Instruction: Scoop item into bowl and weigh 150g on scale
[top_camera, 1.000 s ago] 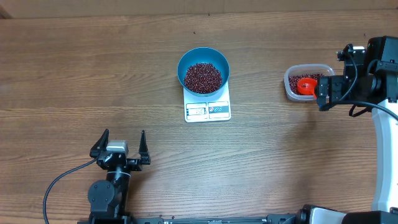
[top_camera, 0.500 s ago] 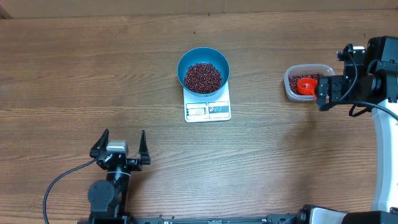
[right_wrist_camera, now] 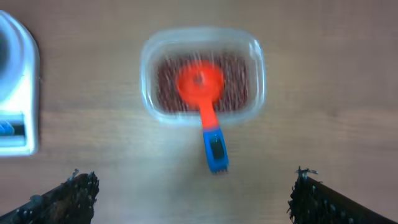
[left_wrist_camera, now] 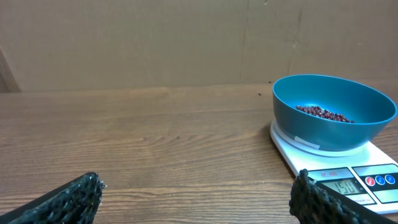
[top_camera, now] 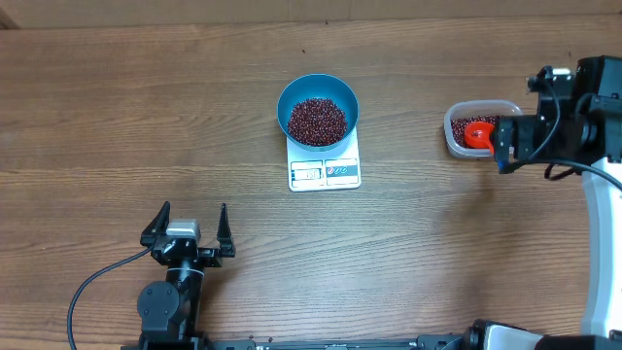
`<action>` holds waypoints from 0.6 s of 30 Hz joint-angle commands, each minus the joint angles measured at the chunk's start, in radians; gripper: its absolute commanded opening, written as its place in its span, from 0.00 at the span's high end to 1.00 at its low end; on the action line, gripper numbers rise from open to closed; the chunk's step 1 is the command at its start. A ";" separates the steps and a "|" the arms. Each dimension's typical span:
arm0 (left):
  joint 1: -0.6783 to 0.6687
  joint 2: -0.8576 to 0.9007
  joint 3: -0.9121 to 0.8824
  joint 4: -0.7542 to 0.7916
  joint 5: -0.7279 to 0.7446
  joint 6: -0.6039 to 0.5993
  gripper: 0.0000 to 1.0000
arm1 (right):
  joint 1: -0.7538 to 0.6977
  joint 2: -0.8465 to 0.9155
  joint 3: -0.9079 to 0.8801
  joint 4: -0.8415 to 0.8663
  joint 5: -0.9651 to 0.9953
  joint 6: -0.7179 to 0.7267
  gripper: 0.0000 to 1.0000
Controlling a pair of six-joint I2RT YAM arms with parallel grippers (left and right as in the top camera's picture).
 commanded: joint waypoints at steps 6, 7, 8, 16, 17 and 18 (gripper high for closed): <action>0.006 -0.011 -0.004 -0.002 0.007 0.019 0.01 | 0.006 -0.205 -0.105 0.291 -0.179 0.097 0.00; 0.006 -0.011 -0.004 -0.002 0.007 0.019 0.00 | 0.006 -0.227 -0.134 0.331 -0.179 0.122 0.00; 0.006 -0.011 -0.004 -0.002 0.007 0.019 0.00 | 0.006 -0.251 -0.170 0.379 -0.179 0.148 0.00; 0.006 -0.011 -0.004 -0.002 0.007 0.019 0.01 | 0.006 -0.464 -0.573 0.826 -0.231 0.234 0.00; 0.006 -0.011 -0.004 -0.002 0.007 0.019 0.00 | 0.006 -0.489 -0.623 0.877 -0.236 0.235 0.00; 0.006 -0.011 -0.004 -0.002 0.007 0.019 0.00 | 0.007 -0.520 -0.682 0.937 -0.239 0.237 0.00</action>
